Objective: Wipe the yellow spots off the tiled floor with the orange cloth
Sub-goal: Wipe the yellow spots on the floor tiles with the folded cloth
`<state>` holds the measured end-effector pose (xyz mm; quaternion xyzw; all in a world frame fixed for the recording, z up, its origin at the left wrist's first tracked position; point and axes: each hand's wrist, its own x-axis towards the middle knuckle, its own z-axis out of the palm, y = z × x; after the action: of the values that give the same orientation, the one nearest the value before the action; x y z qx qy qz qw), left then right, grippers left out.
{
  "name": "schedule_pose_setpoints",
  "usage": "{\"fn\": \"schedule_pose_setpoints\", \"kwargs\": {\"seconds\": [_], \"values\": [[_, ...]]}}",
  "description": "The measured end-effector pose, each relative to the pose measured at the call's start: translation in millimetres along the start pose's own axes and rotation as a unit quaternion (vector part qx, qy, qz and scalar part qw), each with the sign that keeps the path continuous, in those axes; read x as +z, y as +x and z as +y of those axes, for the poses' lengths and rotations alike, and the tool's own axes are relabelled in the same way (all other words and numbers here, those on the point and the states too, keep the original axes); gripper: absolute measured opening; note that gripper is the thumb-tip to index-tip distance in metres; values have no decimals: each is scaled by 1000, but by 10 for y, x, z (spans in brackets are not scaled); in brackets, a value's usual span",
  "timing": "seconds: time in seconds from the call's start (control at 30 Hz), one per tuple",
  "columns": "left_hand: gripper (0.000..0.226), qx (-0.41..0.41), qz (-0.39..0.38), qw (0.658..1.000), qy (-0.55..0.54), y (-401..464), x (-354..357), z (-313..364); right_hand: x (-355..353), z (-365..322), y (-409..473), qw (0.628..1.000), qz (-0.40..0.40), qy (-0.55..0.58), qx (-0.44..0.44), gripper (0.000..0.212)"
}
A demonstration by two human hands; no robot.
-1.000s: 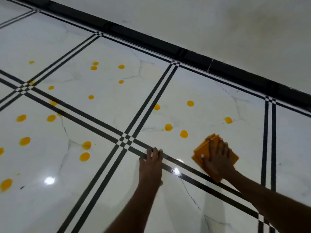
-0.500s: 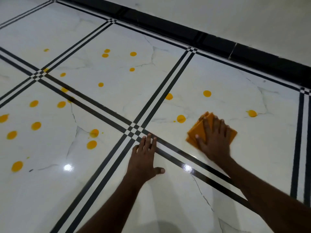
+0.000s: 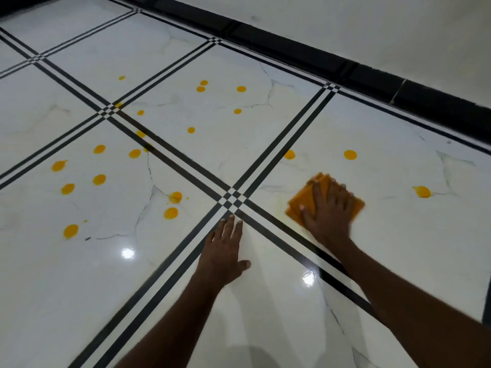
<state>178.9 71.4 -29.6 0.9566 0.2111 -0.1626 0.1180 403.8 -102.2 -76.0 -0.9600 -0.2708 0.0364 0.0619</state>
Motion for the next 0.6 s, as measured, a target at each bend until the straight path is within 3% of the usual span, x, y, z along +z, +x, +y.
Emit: {"fn": "schedule_pose_setpoints", "kwargs": {"seconds": [0.13, 0.27, 0.37, 0.47, 0.6], "values": [[108, -71, 27, 996, -43, -142, 74, -135, 132, -913, -329, 990, -35, 21, -138, 85], [104, -86, 17, 995, -42, -354, 156, -398, 59, -551, -1140, 975, -55, 45, -212, 85], [101, -75, 25, 996, -35, -356, 164, -394, 64, -155, -623, 988, -24, -7, -153, 83], [102, -80, 33, 996, -35, -333, 155, -370, 37, -429, -41, 998, -16, -3, -53, 84], [102, -88, 8, 996, -30, -334, 100, -351, 120, -1020, -471, 985, -70, 23, -158, 85]]}}
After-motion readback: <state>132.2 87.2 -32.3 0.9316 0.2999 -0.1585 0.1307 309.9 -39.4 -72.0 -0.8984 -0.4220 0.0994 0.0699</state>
